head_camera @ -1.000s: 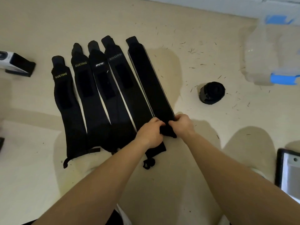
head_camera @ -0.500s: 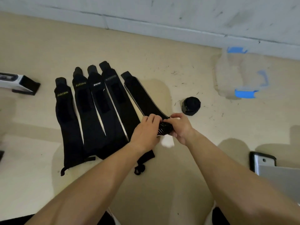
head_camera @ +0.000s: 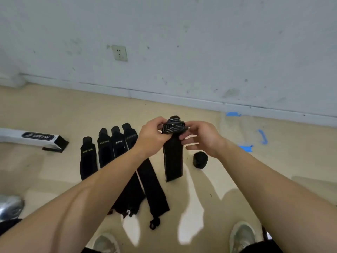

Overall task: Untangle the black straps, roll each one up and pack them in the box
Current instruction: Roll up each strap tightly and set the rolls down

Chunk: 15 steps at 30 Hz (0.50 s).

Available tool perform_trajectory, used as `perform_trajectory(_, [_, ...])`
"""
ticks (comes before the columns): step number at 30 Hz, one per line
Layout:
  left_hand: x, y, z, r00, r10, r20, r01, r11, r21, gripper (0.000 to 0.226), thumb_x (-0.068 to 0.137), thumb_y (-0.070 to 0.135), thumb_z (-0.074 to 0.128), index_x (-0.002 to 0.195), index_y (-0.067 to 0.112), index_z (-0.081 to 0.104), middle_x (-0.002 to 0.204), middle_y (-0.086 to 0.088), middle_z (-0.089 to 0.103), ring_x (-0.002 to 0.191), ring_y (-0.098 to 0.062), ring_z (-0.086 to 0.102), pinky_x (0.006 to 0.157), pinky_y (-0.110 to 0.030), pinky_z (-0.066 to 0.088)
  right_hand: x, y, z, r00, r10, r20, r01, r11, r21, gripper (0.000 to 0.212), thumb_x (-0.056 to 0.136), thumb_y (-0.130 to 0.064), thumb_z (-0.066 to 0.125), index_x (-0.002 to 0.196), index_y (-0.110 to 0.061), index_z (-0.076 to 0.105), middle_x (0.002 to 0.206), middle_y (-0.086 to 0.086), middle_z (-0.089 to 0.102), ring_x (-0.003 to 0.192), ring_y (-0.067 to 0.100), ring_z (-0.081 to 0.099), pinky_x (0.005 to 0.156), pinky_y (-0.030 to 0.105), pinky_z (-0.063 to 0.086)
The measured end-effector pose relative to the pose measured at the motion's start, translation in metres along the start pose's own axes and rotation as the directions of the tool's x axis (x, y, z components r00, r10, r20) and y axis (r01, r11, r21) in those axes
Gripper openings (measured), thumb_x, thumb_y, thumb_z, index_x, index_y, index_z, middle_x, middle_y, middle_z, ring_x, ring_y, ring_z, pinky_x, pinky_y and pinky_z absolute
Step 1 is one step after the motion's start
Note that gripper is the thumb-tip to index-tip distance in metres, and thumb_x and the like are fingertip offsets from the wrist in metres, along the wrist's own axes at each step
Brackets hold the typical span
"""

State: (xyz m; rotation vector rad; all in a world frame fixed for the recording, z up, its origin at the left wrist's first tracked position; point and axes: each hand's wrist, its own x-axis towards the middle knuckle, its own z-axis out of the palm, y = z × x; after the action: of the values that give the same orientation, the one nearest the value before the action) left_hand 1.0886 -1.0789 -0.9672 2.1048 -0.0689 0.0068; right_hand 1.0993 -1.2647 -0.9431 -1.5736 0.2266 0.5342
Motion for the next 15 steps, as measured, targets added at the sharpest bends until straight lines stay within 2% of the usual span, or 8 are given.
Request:
perform_trajectory(1, [-0.001, 0.012, -0.008, 1.000, -0.002, -0.008, 0.001, 0.999, -0.036, 0.029, 0.087, 0.007, 0.075, 0.088, 0.033, 0.064, 0.087, 0.010, 0.072, 0.085, -0.008, 0.067, 0.076, -0.025, 0.049, -0.011, -0.012, -0.003, 0.999, -0.029, 0.040, 0.030, 0.999, -0.041, 0.034, 0.091, -0.006, 0.042, 0.110, -0.015, 0.069, 0.081, 0.009, 0.074, 0.073, 0.024, 0.068, 0.062, 0.030, 0.054])
perform_trajectory(3, [-0.007, 0.036, -0.022, 1.000, -0.021, 0.003, 0.022, 0.993, -0.112, 0.024, 0.089, 0.007, 0.075, 0.091, 0.030, 0.066, 0.085, 0.011, 0.073, 0.079, -0.002, 0.067, 0.071, -0.020, 0.049, -0.033, -0.035, -0.008, 0.990, -0.088, 0.111, 0.103, 0.985, -0.137, 0.031, 0.089, -0.002, 0.049, 0.108, -0.017, 0.069, 0.082, 0.006, 0.072, 0.072, 0.021, 0.065, 0.064, 0.030, 0.053])
perform_trajectory(4, [-0.011, 0.047, -0.029, 1.000, -0.026, 0.013, 0.027, 0.988, -0.152, 0.021, 0.090, 0.008, 0.075, 0.094, 0.027, 0.068, 0.083, 0.011, 0.074, 0.074, 0.000, 0.066, 0.068, -0.018, 0.047, -0.043, -0.044, -0.009, 0.983, -0.128, 0.134, 0.152, 0.971, -0.186, 0.024, 0.092, -0.005, 0.054, 0.106, -0.016, 0.069, 0.078, 0.004, 0.069, 0.069, 0.019, 0.061, 0.064, 0.030, 0.052])
perform_trajectory(6, [-0.020, 0.065, -0.041, 0.998, -0.027, 0.054, 0.039, 0.971, -0.234, 0.016, 0.092, 0.009, 0.073, 0.103, 0.022, 0.070, 0.085, 0.005, 0.078, 0.075, -0.008, 0.070, 0.071, -0.025, 0.049, -0.062, -0.057, -0.011, 0.965, -0.220, 0.140, 0.252, 0.925, -0.283, 0.007, 0.097, -0.018, 0.062, 0.097, -0.018, 0.069, 0.066, -0.004, 0.057, 0.060, 0.014, 0.050, 0.062, 0.029, 0.045])
perform_trajectory(8, [-0.031, 0.080, -0.049, 0.994, -0.021, 0.109, 0.052, 0.955, -0.292, 0.019, 0.095, 0.011, 0.072, 0.113, 0.018, 0.071, 0.094, -0.007, 0.080, 0.085, -0.020, 0.073, 0.075, -0.034, 0.051, -0.079, -0.065, -0.012, 0.938, -0.328, 0.113, 0.346, 0.866, -0.360, 0.015, 0.095, -0.034, 0.068, 0.082, -0.027, 0.069, 0.059, -0.011, 0.048, 0.058, 0.009, 0.044, 0.062, 0.030, 0.041])
perform_trajectory(11, [-0.046, 0.092, -0.053, 0.987, -0.014, 0.158, 0.074, 0.920, -0.386, 0.020, 0.098, 0.016, 0.068, 0.117, 0.012, 0.072, 0.100, -0.019, 0.078, 0.086, -0.027, 0.073, 0.080, -0.040, 0.059, -0.093, -0.065, -0.010, 0.877, -0.473, 0.086, 0.468, 0.801, -0.374, 0.028, 0.093, -0.040, 0.069, 0.067, -0.031, 0.067, 0.067, -0.005, 0.052, 0.064, 0.010, 0.047, 0.066, 0.033, 0.043])
perform_trajectory(13, [-0.053, 0.094, -0.051, 0.989, -0.018, 0.150, 0.083, 0.892, -0.444, 0.021, 0.101, 0.018, 0.064, 0.117, 0.010, 0.073, 0.101, -0.022, 0.077, 0.086, -0.028, 0.074, 0.079, -0.038, 0.062, -0.094, -0.057, -0.006, 0.851, -0.523, 0.048, 0.509, 0.799, -0.319, 0.019, 0.094, -0.034, 0.069, 0.077, -0.025, 0.070, 0.078, 0.000, 0.062, 0.070, 0.012, 0.055, 0.072, 0.035, 0.050])
perform_trajectory(15, [-0.055, 0.092, -0.046, 0.993, -0.044, 0.108, 0.089, 0.882, -0.462, 0.020, 0.102, 0.018, 0.061, 0.114, 0.008, 0.074, 0.100, -0.020, 0.078, 0.081, -0.025, 0.075, 0.071, -0.031, 0.062, -0.088, -0.049, 0.001, 0.836, -0.548, -0.034, 0.522, 0.812, -0.261, 0.005, 0.093, -0.026, 0.072, 0.096, -0.023, 0.069, 0.091, 0.001, 0.069, 0.070, 0.013, 0.060, 0.074, 0.035, 0.053])
